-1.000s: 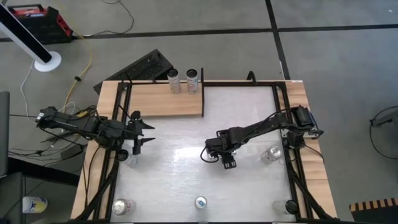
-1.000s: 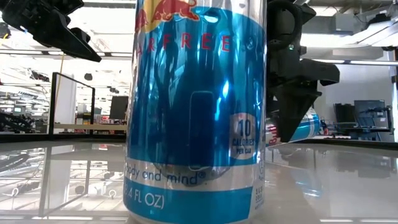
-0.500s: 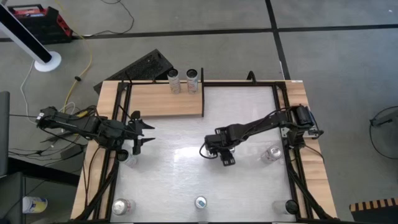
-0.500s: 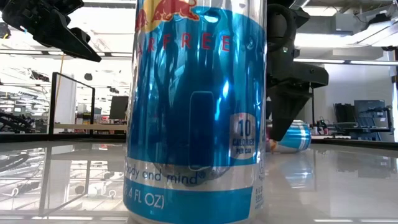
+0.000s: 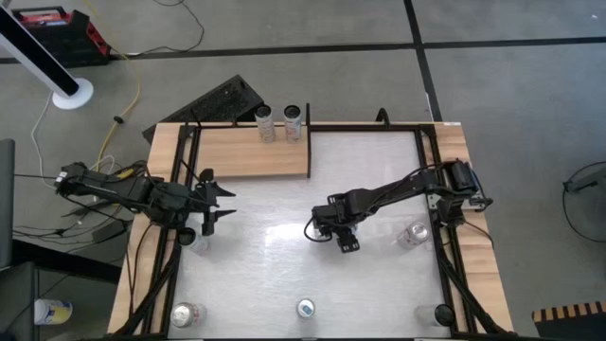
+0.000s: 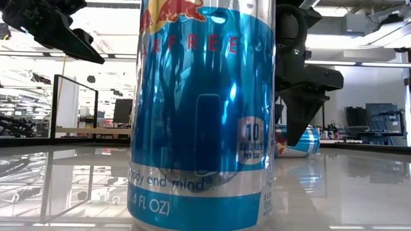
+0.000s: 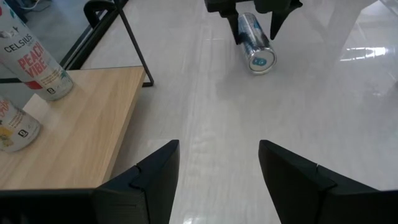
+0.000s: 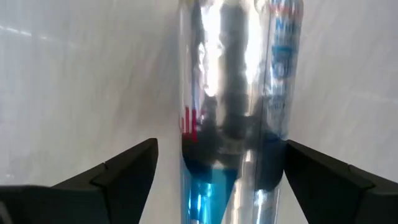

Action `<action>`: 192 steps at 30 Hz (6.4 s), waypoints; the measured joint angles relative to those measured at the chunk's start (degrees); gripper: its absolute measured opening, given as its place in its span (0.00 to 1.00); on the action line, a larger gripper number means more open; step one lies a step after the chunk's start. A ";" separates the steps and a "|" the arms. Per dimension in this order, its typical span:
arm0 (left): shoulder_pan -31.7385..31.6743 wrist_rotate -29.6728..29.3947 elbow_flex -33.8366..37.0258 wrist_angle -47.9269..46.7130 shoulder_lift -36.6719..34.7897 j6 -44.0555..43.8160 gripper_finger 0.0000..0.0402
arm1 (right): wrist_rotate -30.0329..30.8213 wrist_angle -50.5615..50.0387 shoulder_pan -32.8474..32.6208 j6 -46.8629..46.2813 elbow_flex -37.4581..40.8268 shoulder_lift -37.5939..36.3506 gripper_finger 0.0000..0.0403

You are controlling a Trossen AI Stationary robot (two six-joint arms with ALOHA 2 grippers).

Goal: Place canned beverage on shelf
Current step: Put the top red bull soda can beside the tropical vibe soda can on the shelf

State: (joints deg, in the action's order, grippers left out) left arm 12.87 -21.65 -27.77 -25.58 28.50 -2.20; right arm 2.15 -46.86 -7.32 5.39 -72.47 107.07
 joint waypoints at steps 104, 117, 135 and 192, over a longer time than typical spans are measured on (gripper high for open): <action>-0.01 -1.51 0.00 -0.04 -0.01 -0.62 0.51 | -14.40 119.66 7.02 -9.61 17.16 23.43 0.67; -0.01 -1.47 0.00 -0.02 -0.01 -0.63 0.51 | -16.68 116.83 8.26 -13.92 17.24 22.59 0.76; -0.01 -1.42 0.00 -0.04 0.01 -0.63 0.51 | -21.64 90.41 9.03 -6.38 16.98 10.19 0.77; 0.00 -1.47 0.00 -0.04 0.01 -0.85 0.51 | -12.11 8.19 8.65 -0.34 -29.14 9.37 0.93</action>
State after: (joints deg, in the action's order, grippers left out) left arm 12.87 -23.11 -27.77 -25.63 28.51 -3.05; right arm -9.96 -38.67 1.33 5.04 -101.61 116.44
